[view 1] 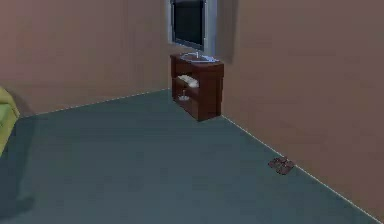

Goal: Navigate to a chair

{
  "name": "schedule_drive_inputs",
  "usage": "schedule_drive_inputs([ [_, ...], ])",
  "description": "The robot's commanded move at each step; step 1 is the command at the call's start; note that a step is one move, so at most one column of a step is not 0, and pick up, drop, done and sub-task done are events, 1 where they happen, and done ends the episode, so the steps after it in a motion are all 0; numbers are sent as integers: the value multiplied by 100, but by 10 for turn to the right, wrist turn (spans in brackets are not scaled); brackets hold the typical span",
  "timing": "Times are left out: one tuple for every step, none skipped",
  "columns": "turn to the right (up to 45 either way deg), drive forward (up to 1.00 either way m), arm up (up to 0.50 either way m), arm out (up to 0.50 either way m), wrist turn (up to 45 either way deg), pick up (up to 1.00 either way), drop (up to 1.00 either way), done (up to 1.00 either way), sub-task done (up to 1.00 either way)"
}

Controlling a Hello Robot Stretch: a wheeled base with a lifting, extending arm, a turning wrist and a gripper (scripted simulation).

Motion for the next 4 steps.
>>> schedule_drive_inputs([
  [450, 0, 0, 0, 0, 0, 0, 0, 0],
  [450, 0, 0, 0, 0, 0, 0, 0, 0],
  [450, 0, 0, 0, 0, 0, 0, 0, 0],
  [300, 0, 0, 0, 0, 0, 0, 0, 0],
])
